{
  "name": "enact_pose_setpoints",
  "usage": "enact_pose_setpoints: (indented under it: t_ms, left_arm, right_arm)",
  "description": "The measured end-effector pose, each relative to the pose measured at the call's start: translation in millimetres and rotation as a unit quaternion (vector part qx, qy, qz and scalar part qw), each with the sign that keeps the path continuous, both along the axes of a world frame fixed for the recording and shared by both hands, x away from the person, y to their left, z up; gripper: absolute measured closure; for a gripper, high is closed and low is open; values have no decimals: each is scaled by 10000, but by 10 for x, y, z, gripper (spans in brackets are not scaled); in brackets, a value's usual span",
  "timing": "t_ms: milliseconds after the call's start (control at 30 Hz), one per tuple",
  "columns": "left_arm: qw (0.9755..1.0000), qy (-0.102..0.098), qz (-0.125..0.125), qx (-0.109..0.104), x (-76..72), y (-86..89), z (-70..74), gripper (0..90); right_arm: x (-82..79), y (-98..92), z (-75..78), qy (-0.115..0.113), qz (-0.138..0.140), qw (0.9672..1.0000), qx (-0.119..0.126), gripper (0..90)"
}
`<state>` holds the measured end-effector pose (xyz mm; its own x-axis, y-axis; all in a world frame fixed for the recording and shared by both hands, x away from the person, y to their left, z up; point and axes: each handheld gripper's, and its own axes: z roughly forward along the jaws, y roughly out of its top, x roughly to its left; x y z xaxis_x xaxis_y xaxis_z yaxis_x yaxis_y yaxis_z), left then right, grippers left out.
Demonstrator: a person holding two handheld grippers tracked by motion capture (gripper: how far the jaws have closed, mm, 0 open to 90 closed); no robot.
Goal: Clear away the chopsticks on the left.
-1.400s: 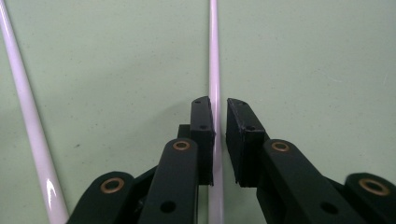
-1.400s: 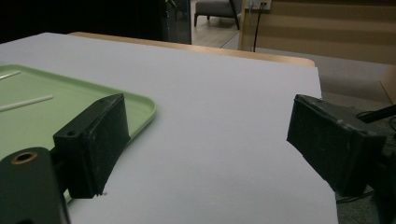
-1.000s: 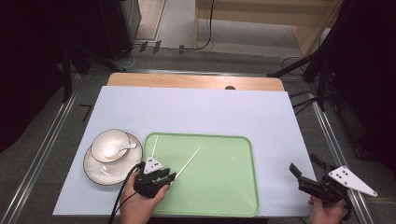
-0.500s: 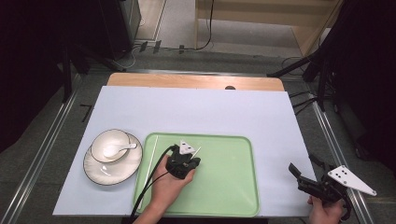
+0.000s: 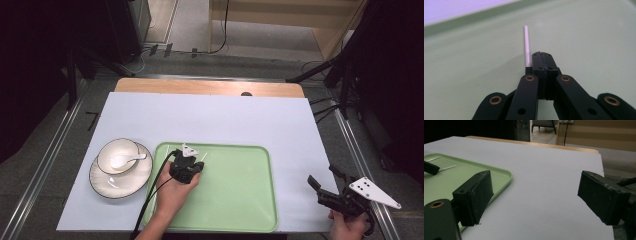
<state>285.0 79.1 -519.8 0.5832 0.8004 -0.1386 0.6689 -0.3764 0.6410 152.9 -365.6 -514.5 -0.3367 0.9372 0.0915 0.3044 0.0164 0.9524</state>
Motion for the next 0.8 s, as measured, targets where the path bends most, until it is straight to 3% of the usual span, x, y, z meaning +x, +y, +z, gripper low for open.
enact_pose_setpoints:
  t_ms: [400,800]
  left_arm:
    - [9994,-29,350,-6,34,345,9,900]
    - [9984,-43,552,-67,28,496,6,900]
  right_arm:
    - [13,29,-5,35,28,10000,-48,132]
    - [5,16,-13,49,17,10000,-10,133]
